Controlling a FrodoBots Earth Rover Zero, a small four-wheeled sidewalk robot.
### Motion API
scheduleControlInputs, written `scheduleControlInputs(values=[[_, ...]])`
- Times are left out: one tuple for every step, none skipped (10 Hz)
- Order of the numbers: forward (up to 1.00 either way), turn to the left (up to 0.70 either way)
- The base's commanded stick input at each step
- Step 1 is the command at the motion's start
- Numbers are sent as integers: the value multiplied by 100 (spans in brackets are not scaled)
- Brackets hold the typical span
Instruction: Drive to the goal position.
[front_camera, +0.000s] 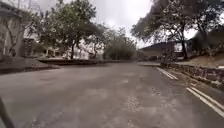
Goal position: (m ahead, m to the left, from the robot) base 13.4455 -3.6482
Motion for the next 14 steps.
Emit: scheduleControlInputs(values=[[70, 0], [70, 0], [70, 0], [70, 0], [70, 0], [70, 0], [70, 0], [70, 0], [70, 0], [70, 0], [70, 0], [70, 0], [70, 0], [70, 0]])
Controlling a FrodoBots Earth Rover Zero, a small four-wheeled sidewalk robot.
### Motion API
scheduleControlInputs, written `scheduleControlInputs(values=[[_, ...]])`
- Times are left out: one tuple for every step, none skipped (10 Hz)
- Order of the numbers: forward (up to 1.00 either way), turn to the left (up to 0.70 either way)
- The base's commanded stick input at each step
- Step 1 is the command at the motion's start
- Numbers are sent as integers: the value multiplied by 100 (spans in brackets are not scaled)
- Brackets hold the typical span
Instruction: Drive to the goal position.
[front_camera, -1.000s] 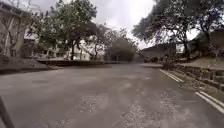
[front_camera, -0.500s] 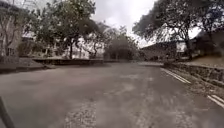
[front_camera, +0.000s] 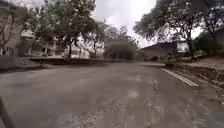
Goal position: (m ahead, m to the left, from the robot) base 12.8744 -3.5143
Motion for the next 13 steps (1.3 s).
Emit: scheduleControlInputs(values=[[70, 0], [70, 0], [70, 0], [70, 0], [70, 0], [70, 0], [70, 0], [70, 0], [70, 0], [70, 0], [70, 0], [70, 0], [70, 0]])
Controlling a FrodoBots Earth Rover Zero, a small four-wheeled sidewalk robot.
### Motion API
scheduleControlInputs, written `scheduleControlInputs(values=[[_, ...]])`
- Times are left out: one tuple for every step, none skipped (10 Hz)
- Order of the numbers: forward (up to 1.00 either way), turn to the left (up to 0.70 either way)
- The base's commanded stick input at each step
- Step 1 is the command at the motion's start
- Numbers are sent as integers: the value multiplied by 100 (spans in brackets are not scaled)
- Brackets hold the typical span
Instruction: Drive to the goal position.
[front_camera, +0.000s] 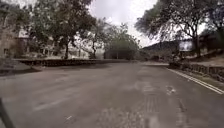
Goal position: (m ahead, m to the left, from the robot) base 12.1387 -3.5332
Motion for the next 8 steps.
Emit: scheduleControlInputs(values=[[70, 0], [70, 0], [70, 0], [70, 0], [70, 0], [70, 0], [70, 0], [70, 0]])
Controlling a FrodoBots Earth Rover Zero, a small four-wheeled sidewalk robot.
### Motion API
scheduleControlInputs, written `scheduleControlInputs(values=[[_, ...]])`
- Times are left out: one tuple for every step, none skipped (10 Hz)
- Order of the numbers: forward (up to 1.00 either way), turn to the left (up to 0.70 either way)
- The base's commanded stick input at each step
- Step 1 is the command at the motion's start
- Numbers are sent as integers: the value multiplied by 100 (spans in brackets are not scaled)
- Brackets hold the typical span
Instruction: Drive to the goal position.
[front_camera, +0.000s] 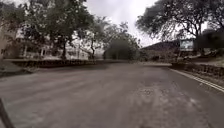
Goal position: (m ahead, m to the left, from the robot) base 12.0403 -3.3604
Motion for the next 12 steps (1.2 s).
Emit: scheduleControlInputs(values=[[70, 0], [70, 0], [70, 0], [70, 0], [70, 0], [70, 0], [70, 0], [70, 0], [70, 0], [70, 0], [70, 0], [70, 0]])
